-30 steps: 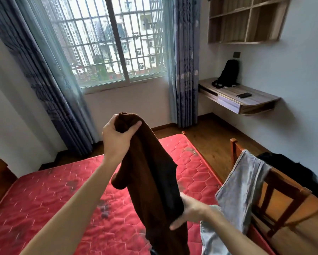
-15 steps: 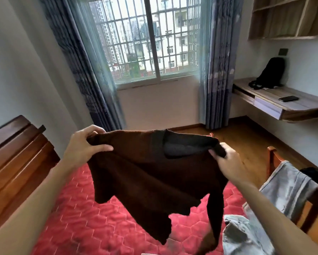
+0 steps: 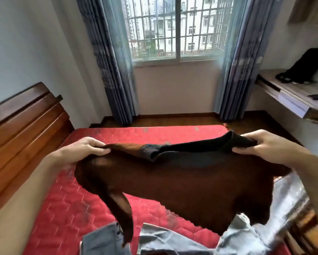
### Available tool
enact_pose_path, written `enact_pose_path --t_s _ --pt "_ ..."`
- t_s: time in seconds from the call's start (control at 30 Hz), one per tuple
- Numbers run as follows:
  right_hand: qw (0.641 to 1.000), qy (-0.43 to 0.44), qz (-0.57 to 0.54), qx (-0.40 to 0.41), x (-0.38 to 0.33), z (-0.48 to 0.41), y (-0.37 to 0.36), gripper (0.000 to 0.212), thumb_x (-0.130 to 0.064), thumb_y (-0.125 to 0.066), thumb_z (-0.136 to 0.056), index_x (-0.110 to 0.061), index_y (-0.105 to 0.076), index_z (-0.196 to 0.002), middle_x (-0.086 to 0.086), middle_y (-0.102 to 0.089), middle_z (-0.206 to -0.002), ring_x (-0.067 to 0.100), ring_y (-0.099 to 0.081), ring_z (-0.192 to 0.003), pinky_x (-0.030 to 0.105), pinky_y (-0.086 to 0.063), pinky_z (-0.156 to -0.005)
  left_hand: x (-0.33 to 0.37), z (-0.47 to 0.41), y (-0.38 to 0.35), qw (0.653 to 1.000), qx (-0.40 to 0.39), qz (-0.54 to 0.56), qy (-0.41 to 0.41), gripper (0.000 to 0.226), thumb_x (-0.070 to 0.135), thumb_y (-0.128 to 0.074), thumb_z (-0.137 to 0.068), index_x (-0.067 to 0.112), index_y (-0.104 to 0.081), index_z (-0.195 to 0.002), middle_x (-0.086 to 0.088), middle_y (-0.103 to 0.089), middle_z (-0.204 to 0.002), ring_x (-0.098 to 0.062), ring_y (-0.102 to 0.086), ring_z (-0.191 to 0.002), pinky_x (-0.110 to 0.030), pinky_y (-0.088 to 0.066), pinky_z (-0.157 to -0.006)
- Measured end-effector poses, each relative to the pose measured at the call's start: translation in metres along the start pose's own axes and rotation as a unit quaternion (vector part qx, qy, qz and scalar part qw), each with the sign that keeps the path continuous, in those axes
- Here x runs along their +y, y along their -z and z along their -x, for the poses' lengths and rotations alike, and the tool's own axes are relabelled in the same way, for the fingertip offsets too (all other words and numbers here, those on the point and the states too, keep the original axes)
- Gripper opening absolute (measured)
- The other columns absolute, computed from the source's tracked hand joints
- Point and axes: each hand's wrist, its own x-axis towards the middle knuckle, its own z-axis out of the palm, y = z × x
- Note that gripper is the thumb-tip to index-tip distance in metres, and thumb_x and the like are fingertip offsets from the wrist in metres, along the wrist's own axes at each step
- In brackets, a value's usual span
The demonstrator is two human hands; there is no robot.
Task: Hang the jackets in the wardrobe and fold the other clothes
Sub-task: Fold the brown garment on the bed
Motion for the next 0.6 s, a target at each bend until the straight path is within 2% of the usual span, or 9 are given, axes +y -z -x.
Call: enact_pose_path --t_s 0.1,0.2,0.27,0.3,0.4,0.47,0.5,0.57,0.6 --pt "0.992 -0.099 0.034 -0.07 0.008 -0.008 0.003 0.014 -0.023 -0.077 -0.083 -0.015 -0.076 -0.072 0.0 -0.07 -0.067 0.011 -0.065 -0.062 0.023 -0.049 -0.059 -0.008 -0.004 -0.002 0.993 -0.092 0.002 0.074 0.038 0.027 -0.078 -0.085 -0.006 -0.074 -0.103 -0.021 -0.073 -0.094 -0.02 -0.071 -0.07 -0.024 -0.057 -0.061" --pt "0.973 -0.172 0.122 -0.096 0.027 -0.041 -0.012 0.018 -0.039 -0.079 -0.08 -0.022 -0.078 -0.077 -0.001 -0.076 -0.075 0.016 -0.07 -0.072 0.034 -0.054 -0.073 -0.027 -0.024 -0.008 0.987 -0.111 -0.024 0.113 0.036 0.029 -0.076 -0.087 -0.003 -0.075 -0.104 -0.021 -0.073 -0.101 -0.024 -0.071 -0.079 -0.028 -0.057 -0.072" --pt "0.962 -0.196 0.158 -0.106 0.042 -0.071 -0.031 0.021 -0.044 -0.078 -0.08 -0.023 -0.078 -0.08 -0.002 -0.076 -0.082 0.018 -0.071 -0.081 0.035 -0.054 -0.081 -0.048 -0.048 -0.015 0.989 -0.08 -0.04 0.117 0.035 0.035 -0.074 -0.088 0.004 -0.077 -0.104 -0.017 -0.075 -0.105 -0.028 -0.072 -0.091 -0.035 -0.056 -0.086" --pt "0.961 -0.2 0.162 -0.103 0.051 -0.088 -0.042 0.023 -0.043 -0.076 -0.082 -0.021 -0.076 -0.079 0.0 -0.076 -0.084 0.019 -0.07 -0.081 0.034 -0.053 -0.08 -0.062 -0.063 -0.022 0.99 -0.054 -0.056 0.115 0.031 0.036 -0.071 -0.092 0.008 -0.077 -0.104 -0.014 -0.076 -0.106 -0.028 -0.073 -0.096 -0.036 -0.055 -0.091" --pt "0.967 -0.194 0.161 -0.043 0.101 -0.149 -0.084 0.021 -0.038 -0.072 -0.086 -0.017 -0.073 -0.082 0.005 -0.073 -0.085 0.02 -0.067 -0.08 0.033 -0.048 -0.073 -0.118 -0.124 -0.045 0.985 0.051 -0.121 0.112 0.024 0.033 -0.063 -0.098 0.013 -0.077 -0.095 -0.008 -0.078 -0.096 -0.024 -0.073 -0.092 -0.034 -0.053 -0.084" --pt "0.967 -0.198 0.159 0.01 0.147 -0.193 -0.121 0.015 -0.036 -0.072 -0.086 -0.021 -0.069 -0.085 0.005 -0.072 -0.088 0.026 -0.067 -0.09 0.036 -0.049 -0.076 -0.168 -0.173 -0.065 0.972 0.114 -0.161 0.128 0.025 0.034 -0.064 -0.097 0.014 -0.075 -0.088 -0.008 -0.076 -0.089 -0.028 -0.071 -0.091 -0.039 -0.052 -0.083" --pt "0.966 -0.198 0.162 0.034 0.171 -0.215 -0.141 0.014 -0.035 -0.072 -0.086 -0.022 -0.067 -0.091 0.005 -0.071 -0.093 0.029 -0.066 -0.096 0.038 -0.051 -0.08 -0.194 -0.197 -0.075 0.965 0.141 -0.167 0.146 0.022 0.034 -0.064 -0.096 0.016 -0.075 -0.089 -0.007 -0.076 -0.089 -0.029 -0.07 -0.093 -0.04 -0.05 -0.083" --pt "0.963 -0.182 0.186 0.076 0.222 -0.254 -0.185 0.028 -0.03 -0.07 -0.088 -0.018 -0.063 -0.113 0.008 -0.069 -0.111 0.032 -0.062 -0.108 0.044 -0.049 -0.091 -0.248 -0.245 -0.094 0.95 0.195 -0.167 0.179 0.014 0.029 -0.065 -0.094 0.02 -0.073 -0.101 -0.007 -0.075 -0.098 -0.031 -0.068 -0.102 -0.038 -0.049 -0.088" --pt "0.96 -0.173 0.2 0.095 0.248 -0.269 -0.21 0.036 -0.026 -0.068 -0.089 -0.015 -0.059 -0.122 0.011 -0.066 -0.118 0.033 -0.06 -0.113 0.046 -0.047 -0.096 -0.278 -0.267 -0.105 0.943 0.215 -0.162 0.195 0.019 0.027 -0.065 -0.093 0.02 -0.07 -0.11 -0.009 -0.074 -0.104 -0.033 -0.066 -0.107 -0.039 -0.049 -0.092"
